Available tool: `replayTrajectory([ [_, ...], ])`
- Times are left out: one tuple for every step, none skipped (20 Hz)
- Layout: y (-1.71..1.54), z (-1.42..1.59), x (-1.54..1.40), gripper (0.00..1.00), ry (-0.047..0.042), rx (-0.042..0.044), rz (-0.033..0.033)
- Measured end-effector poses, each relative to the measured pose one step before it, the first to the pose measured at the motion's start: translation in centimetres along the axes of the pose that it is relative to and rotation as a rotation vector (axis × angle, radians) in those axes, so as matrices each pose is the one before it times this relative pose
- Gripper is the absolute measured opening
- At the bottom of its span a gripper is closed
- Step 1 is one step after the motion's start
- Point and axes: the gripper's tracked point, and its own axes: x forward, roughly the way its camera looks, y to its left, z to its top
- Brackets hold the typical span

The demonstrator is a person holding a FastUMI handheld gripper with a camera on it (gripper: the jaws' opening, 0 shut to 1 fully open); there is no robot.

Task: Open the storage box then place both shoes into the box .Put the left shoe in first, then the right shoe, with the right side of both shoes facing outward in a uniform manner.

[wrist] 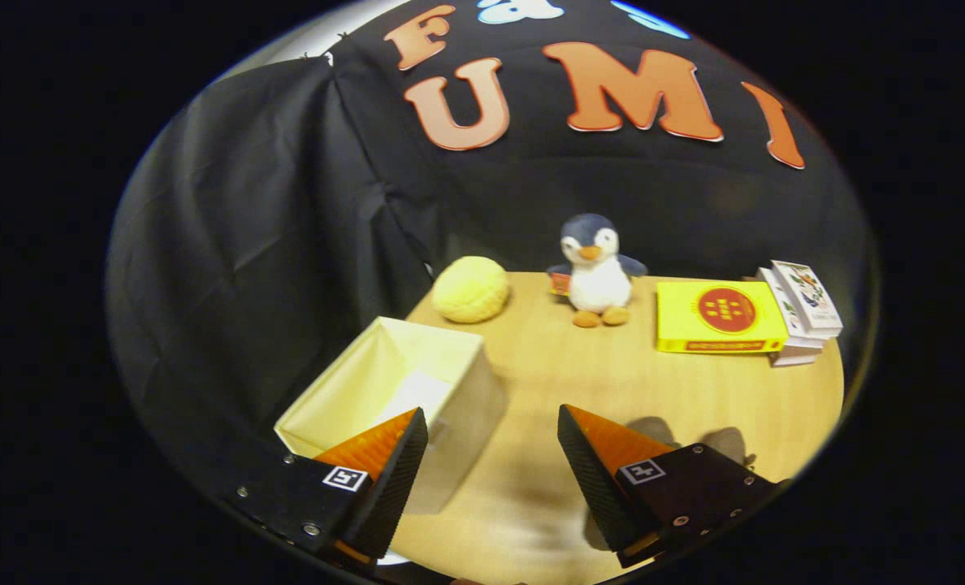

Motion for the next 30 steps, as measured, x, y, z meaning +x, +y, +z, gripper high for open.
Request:
replayTrajectory([
  [-2.255,-1.414,-0.216,0.97,0.01600,0.00136,-0.03275],
  [-2.048,-1.559,-0.007,0.96,0.01740,-0.00258,-0.03401],
  [-2.106,-1.603,-0.269,0.96,0.01757,-0.00559,-0.04516],
  [-1.816,-1.411,-0.197,0.96,0.01464,-0.00954,-0.03521],
  [-1.233,-1.444,0.134,0.96,0.01520,-0.00768,-0.02794],
  [-1.040,-1.456,0.330,0.96,0.02393,-0.00645,-0.01603],
  [-0.815,-1.226,0.651,0.96,0.02206,-0.00504,-0.00592],
  [-0.606,-1.073,0.410,0.96,0.02306,-0.00086,0.00075],
  [-0.543,-0.781,0.489,0.96,0.00872,0.00194,0.00052],
  [-0.393,-0.391,0.619,0.95,0.00291,0.00195,0.00100],
  [-0.279,-0.399,0.726,0.94,0.00581,-0.00478,0.00140],
  [-0.374,-0.257,0.805,0.92,0.00430,-0.00860,-0.00390],
  [-0.281,-0.192,0.925,0.91,0.00322,-0.01562,-0.00501],
  [-0.294,-0.430,0.917,0.87,0.01885,-0.01544,-0.00749],
  [-0.257,-0.415,0.839,0.84,0.00799,-0.00873,-0.00164],
  [-0.014,-0.002,0.922,0.78,0.00342,-0.00330,-0.00180],
  [-0.056,-0.313,0.645,0.74,0.00925,0.00046,0.00093],
  [0.001,0.286,0.630,0.65,-0.00575,0.00542,-0.00049],
  [-0.077,0.337,0.497,0.59,-0.01001,0.00936,-0.00259],
  [0.132,0.383,0.413,0.52,-0.00820,0.01542,0.00632],
  [-0.002,0.226,0.255,0.49,-0.00438,0.02308,-0.00089],
  [-0.187,0.210,0.097,0.41,0.00013,0.02304,-0.00966],
  [-0.233,0.227,0.069,0.37,-0.00335,0.01881,-0.00636],
  [-0.334,0.204,-0.166,0.28,0.00026,0.01858,-0.01655],
  [-0.129,0.118,-0.188,0.18,0.00074,0.03275,-0.00387],
  [0.051,0.362,-0.406,0.07,-0.00542,0.03810,-0.00544],
  [0.341,0.646,-0.674,0.05,-0.01119,0.03450,0.00284],
  [0.574,0.718,-0.849,0.04,-0.01038,0.02144,0.00489],
  [0.727,0.850,-0.946,0.04,-0.00861,0.00948,0.00470],
  [0.900,0.941,-1.065,0.04,-0.00983,0.00179,0.00443],
])
